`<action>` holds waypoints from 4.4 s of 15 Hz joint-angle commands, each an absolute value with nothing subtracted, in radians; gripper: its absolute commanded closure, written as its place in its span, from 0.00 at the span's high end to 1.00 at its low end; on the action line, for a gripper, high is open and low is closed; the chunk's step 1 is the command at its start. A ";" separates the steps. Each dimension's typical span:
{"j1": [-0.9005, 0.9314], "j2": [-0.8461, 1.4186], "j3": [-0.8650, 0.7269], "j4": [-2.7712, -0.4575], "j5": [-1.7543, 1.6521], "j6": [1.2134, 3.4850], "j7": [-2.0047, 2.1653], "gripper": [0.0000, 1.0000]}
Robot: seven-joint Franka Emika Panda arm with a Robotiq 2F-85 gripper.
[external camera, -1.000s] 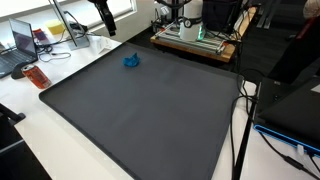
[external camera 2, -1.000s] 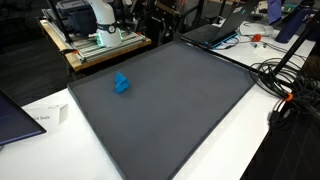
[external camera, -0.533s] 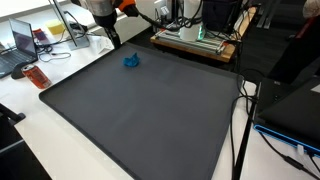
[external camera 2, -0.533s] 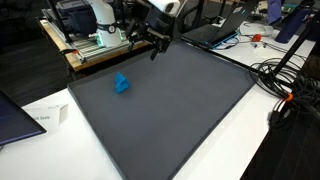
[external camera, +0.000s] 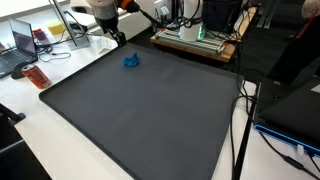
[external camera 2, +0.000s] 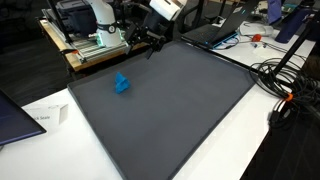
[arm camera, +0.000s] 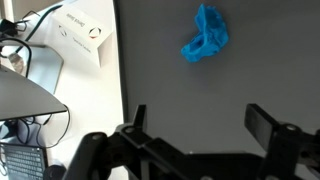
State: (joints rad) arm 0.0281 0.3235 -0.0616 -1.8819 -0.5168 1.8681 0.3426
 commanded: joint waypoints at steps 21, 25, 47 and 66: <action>0.032 0.500 -0.033 -1.905 -0.498 1.850 -0.001 1.00; 0.047 0.544 -0.024 -1.893 -0.509 1.840 -0.002 1.00; 0.075 0.688 -0.028 -1.794 -0.537 1.754 -0.099 1.00; -0.140 0.285 -0.033 -2.252 -0.376 2.247 -0.310 1.00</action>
State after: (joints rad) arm -0.1038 0.3910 -0.0301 -2.1374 -0.4378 2.1422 -0.2375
